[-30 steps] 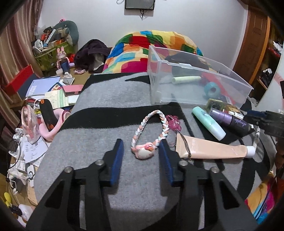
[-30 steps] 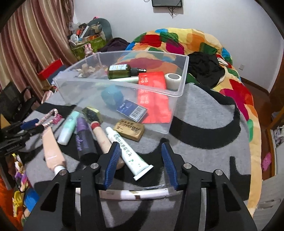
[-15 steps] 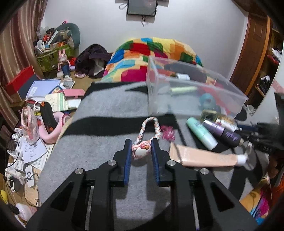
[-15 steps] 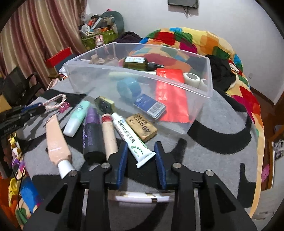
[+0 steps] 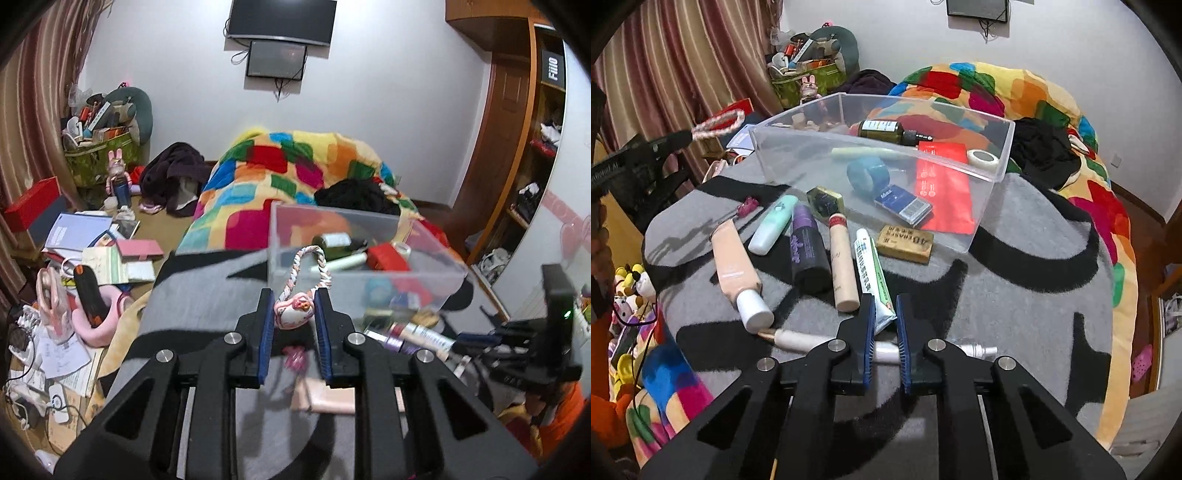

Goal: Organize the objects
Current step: 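Place the bracelet and toothpaste tube into the clear box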

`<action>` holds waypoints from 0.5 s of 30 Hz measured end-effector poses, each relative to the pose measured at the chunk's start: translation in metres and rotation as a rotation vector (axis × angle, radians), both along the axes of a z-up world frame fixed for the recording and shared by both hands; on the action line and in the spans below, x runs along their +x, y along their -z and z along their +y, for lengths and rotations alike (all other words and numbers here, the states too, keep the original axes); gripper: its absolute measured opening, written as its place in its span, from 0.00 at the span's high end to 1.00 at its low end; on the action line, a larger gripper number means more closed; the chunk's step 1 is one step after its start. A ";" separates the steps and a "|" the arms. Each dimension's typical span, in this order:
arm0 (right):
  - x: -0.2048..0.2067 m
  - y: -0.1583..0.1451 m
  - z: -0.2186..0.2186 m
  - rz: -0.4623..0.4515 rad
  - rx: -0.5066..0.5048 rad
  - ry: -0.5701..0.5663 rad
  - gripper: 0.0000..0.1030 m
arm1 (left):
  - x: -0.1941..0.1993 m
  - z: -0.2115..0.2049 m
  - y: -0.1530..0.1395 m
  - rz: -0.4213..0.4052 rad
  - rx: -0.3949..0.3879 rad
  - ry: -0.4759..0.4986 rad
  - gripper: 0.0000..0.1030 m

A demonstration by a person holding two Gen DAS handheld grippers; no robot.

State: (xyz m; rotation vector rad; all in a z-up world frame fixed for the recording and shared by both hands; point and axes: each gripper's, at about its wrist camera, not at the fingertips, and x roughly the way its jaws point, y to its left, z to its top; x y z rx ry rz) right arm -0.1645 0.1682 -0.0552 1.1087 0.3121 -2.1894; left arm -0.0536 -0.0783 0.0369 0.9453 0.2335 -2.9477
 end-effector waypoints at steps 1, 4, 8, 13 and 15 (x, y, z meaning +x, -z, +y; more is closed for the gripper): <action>-0.003 0.000 -0.004 0.003 0.002 -0.005 0.90 | -0.002 0.002 -0.003 0.007 0.000 0.003 0.80; -0.011 0.003 -0.014 0.005 0.020 -0.017 0.88 | -0.011 0.009 -0.011 0.022 -0.007 0.017 0.80; -0.019 0.004 -0.025 -0.005 0.036 -0.044 0.87 | -0.027 0.018 -0.017 0.029 -0.008 0.035 0.80; -0.026 0.007 -0.031 -0.023 0.063 -0.087 0.81 | -0.048 0.027 -0.018 0.028 0.000 0.050 0.80; -0.027 0.009 -0.032 -0.022 0.071 -0.099 0.79 | -0.057 0.029 -0.017 0.020 0.007 0.057 0.80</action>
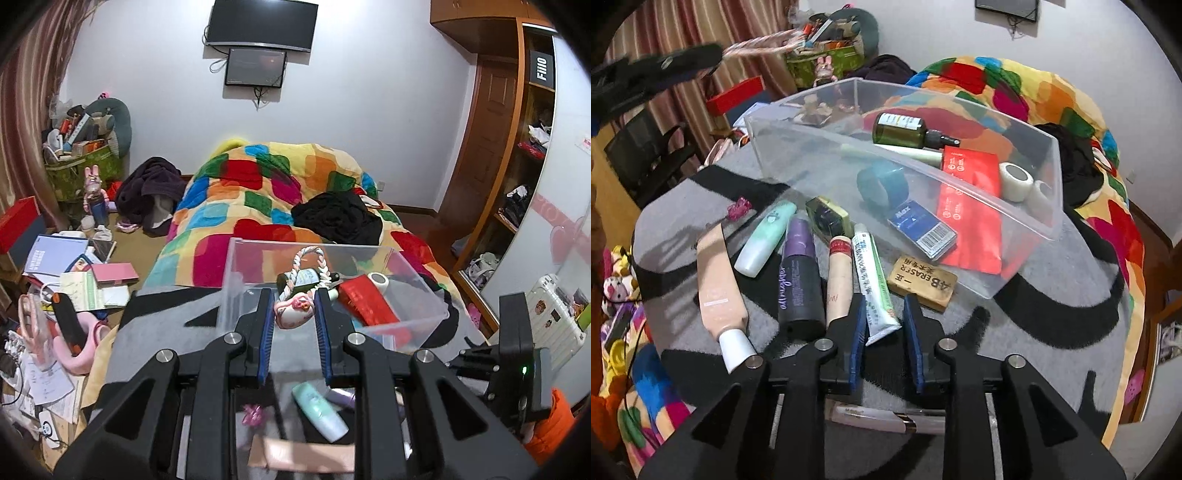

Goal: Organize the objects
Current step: 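Place the bracelet and toothpaste tube into the clear box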

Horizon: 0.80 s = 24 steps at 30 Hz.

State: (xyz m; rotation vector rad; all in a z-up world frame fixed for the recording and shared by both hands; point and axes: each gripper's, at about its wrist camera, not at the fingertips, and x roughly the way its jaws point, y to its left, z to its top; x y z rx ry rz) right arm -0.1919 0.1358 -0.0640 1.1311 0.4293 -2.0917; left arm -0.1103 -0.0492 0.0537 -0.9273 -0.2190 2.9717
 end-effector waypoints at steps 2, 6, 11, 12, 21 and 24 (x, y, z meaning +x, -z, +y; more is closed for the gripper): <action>-0.003 0.003 -0.003 -0.010 0.011 -0.009 0.79 | -0.012 0.001 0.003 -0.018 0.003 0.001 0.80; -0.006 0.005 -0.007 -0.020 0.003 -0.029 0.79 | -0.030 0.002 0.013 -0.053 -0.002 -0.012 0.80; -0.002 0.006 -0.003 -0.027 -0.038 -0.028 0.84 | -0.051 -0.002 0.030 -0.107 0.014 -0.029 0.80; 0.000 0.005 -0.001 -0.032 -0.049 -0.028 0.85 | -0.052 -0.002 0.033 -0.116 0.015 -0.032 0.80; 0.025 -0.028 0.019 0.040 -0.126 -0.001 0.87 | -0.060 0.005 0.055 -0.189 0.014 -0.001 0.79; 0.027 -0.049 0.024 0.082 -0.170 0.015 0.87 | -0.056 0.009 0.053 -0.185 0.004 0.005 0.79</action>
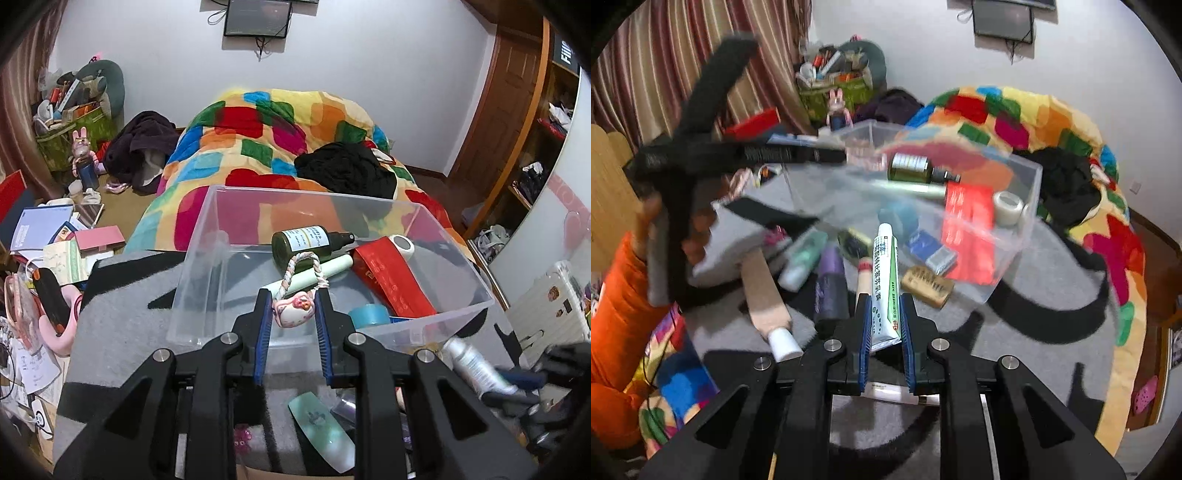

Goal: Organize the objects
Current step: 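Place the bracelet and toothpaste tube into the clear box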

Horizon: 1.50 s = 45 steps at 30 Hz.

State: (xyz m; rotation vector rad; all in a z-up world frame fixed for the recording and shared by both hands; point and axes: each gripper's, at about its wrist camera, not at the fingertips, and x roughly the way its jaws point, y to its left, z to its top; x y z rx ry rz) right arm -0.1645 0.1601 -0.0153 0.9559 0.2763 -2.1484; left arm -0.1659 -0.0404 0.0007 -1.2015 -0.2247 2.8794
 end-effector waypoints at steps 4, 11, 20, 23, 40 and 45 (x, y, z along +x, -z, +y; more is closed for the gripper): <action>-0.009 -0.019 0.002 0.035 -0.049 0.051 0.87 | 0.005 0.000 -0.007 0.008 0.000 0.008 0.72; -0.049 -0.021 -0.004 0.002 -0.076 0.154 0.87 | 0.019 -0.003 -0.020 0.051 -0.004 -0.004 0.50; -0.091 0.001 -0.014 -0.060 -0.040 0.255 0.90 | 0.032 -0.006 -0.020 0.063 -0.019 -0.005 0.36; -0.092 0.003 -0.020 -0.055 -0.019 0.256 0.90 | 0.036 -0.009 -0.013 0.047 -0.013 -0.004 0.35; -0.058 -0.015 -0.007 0.009 -0.021 0.217 0.70 | 0.069 -0.044 0.028 -0.074 0.008 -0.050 0.35; -0.040 -0.016 0.001 0.014 -0.036 0.196 0.66 | 0.081 -0.044 0.038 -0.100 0.008 -0.041 0.35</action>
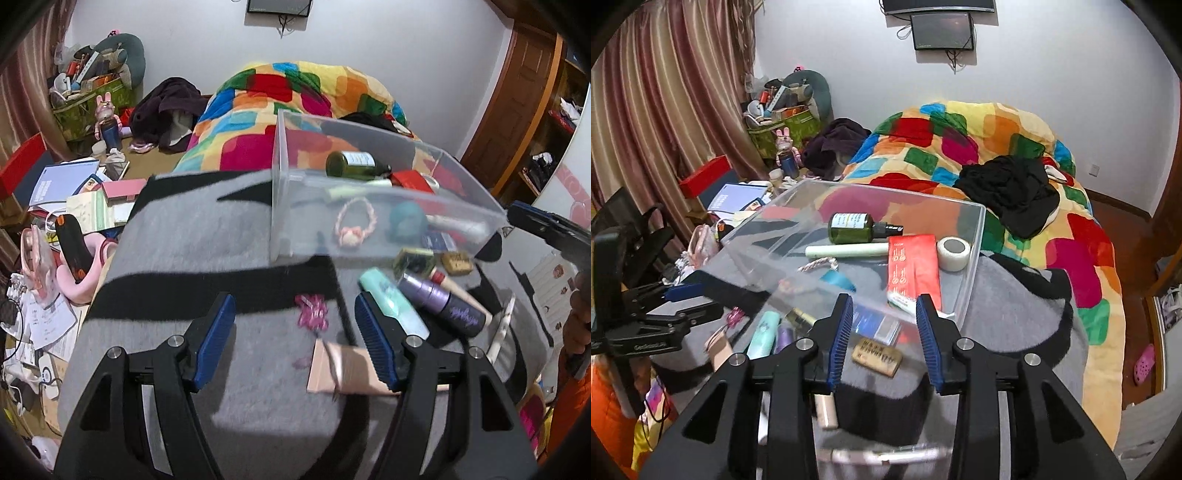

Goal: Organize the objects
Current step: 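Place the bracelet and toothpaste tube into the clear box, then grasp the pink charm with the left tool while the right tool grasps the beige spray can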

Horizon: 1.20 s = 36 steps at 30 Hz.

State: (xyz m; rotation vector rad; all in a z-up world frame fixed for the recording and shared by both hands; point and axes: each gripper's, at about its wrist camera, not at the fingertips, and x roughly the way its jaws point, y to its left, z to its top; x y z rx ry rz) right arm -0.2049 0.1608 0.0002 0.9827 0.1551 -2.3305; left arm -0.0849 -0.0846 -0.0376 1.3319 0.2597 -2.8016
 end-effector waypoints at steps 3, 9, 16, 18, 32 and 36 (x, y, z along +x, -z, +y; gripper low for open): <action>0.010 0.005 0.001 -0.012 0.000 -0.018 0.64 | 0.003 0.002 0.005 -0.014 -0.008 0.007 0.35; 0.025 0.028 -0.005 -0.056 0.033 -0.054 0.64 | 0.002 0.008 0.015 -0.032 -0.014 0.010 0.38; 0.026 0.053 -0.015 -0.116 0.063 -0.076 0.64 | -0.004 0.021 0.019 -0.027 -0.073 0.035 0.49; 0.025 0.058 -0.018 -0.131 0.066 -0.086 0.64 | -0.007 0.025 0.021 -0.026 -0.098 0.049 0.53; 0.033 0.068 -0.026 -0.152 0.071 -0.120 0.87 | -0.005 0.032 0.020 0.013 -0.128 0.101 0.81; 0.038 0.062 -0.018 -0.142 0.039 -0.107 0.87 | -0.001 0.030 0.014 0.033 -0.111 0.087 0.81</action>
